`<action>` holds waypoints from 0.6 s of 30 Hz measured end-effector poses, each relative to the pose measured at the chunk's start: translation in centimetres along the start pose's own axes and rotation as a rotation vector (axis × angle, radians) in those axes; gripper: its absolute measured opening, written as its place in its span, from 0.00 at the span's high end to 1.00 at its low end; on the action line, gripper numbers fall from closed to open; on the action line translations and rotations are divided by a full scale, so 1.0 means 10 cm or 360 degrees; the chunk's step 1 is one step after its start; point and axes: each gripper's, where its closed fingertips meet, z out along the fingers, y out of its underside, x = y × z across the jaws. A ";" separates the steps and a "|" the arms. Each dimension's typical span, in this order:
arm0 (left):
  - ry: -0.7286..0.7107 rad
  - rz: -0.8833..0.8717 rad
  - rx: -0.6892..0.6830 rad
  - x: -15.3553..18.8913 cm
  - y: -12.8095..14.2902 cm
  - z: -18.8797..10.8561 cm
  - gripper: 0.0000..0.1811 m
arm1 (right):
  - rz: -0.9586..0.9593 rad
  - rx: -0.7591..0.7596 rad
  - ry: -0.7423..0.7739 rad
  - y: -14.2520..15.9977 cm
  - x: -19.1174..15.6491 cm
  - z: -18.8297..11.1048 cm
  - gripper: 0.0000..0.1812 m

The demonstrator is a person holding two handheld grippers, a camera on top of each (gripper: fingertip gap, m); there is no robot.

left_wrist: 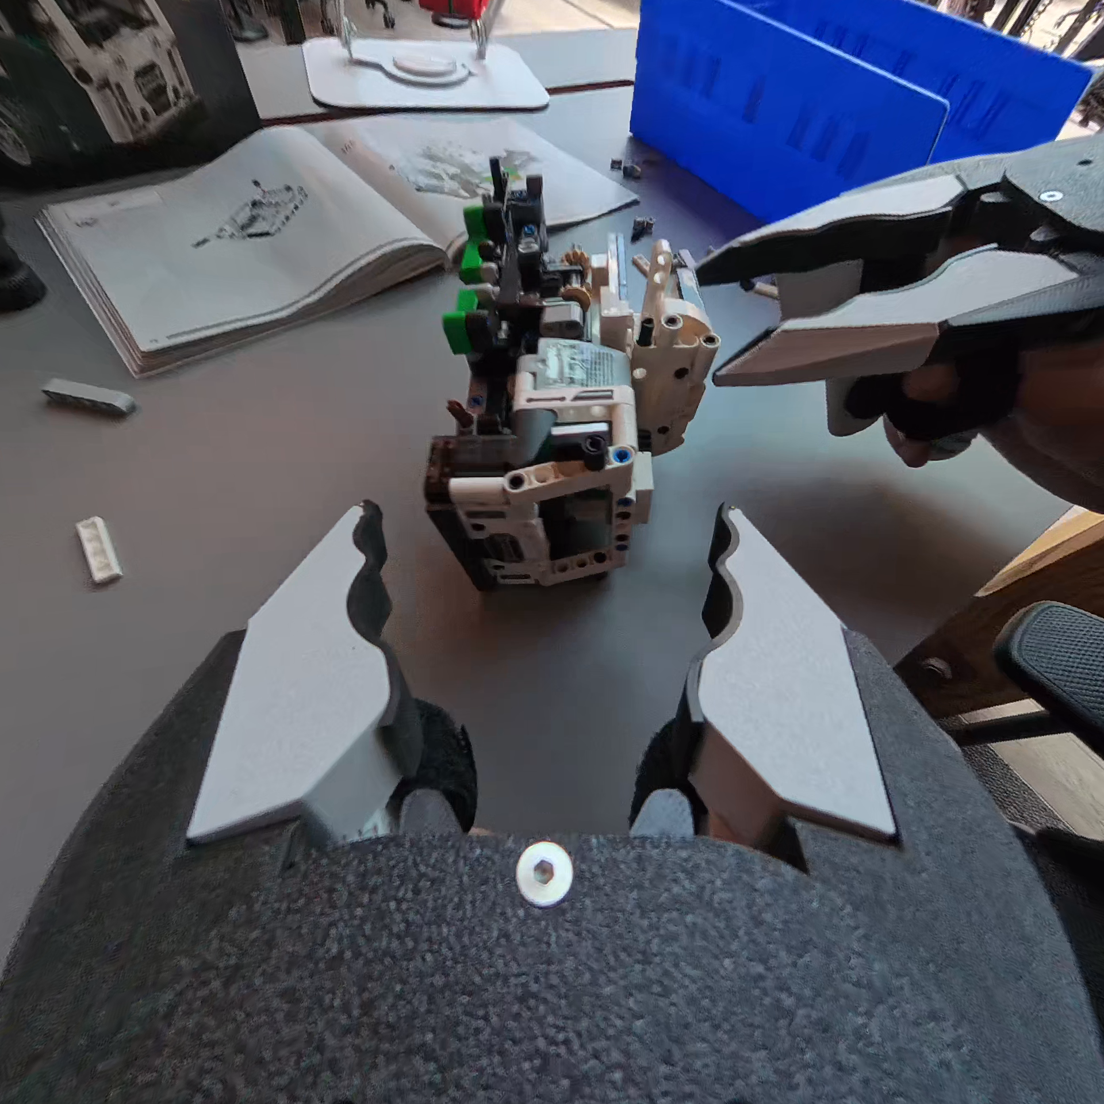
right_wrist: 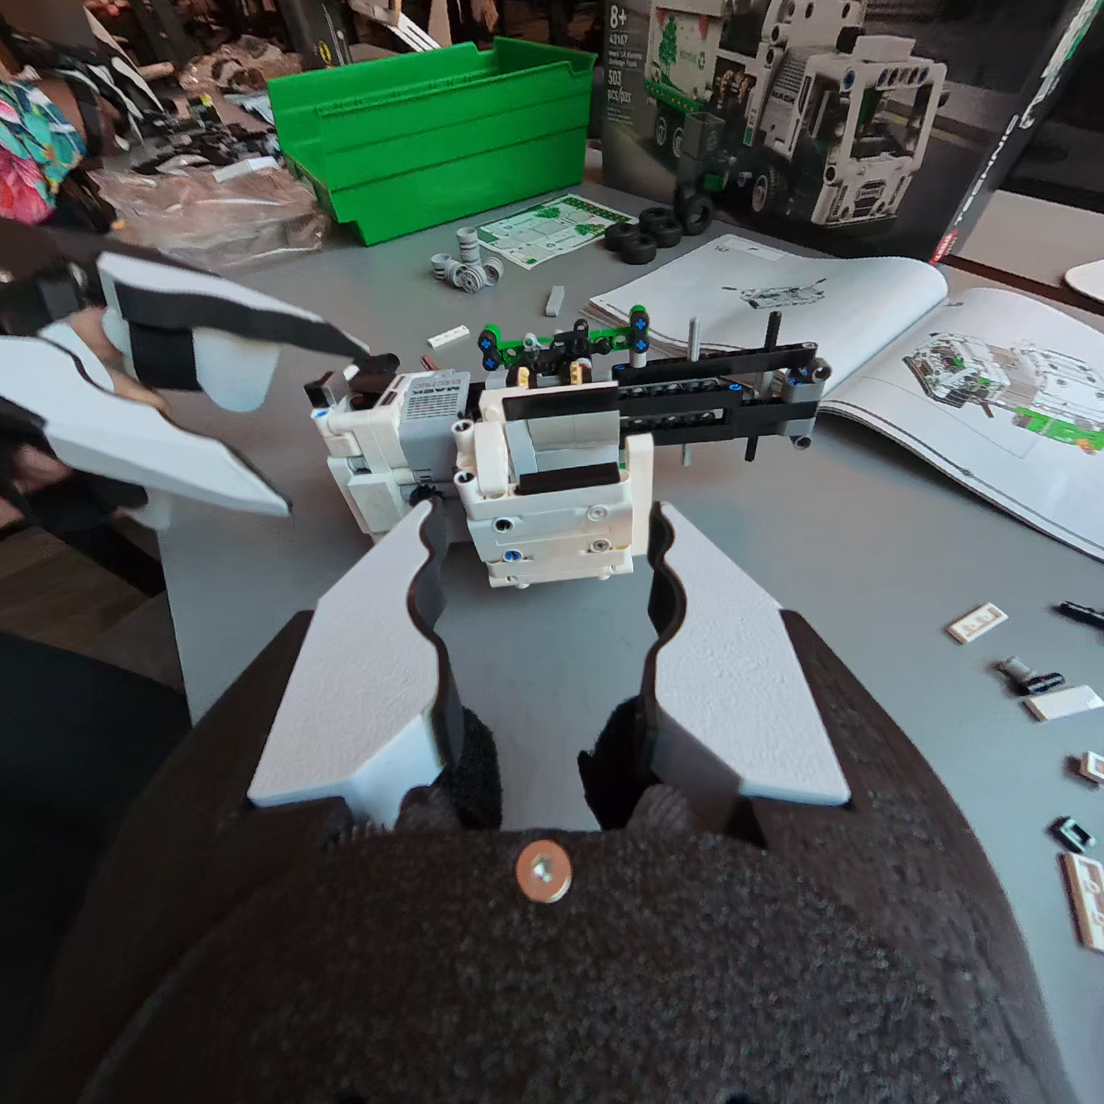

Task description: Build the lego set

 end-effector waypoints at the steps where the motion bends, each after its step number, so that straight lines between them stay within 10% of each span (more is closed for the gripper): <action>1: 0.0020 0.0019 0.0026 -0.05 -0.05 -0.02 0.42 | -0.0014 -0.0018 0.0024 0.02 0.01 -0.01 0.64; 11: 0.0299 0.0166 0.0129 -0.19 -0.29 -0.09 0.65 | -0.0184 -0.0001 -0.0073 -0.13 0.07 -0.15 0.73; 18: 0.0247 0.0486 0.0034 -0.01 -0.12 0.08 0.35 | -0.0331 -0.0162 -0.0592 -0.29 0.25 -0.01 0.80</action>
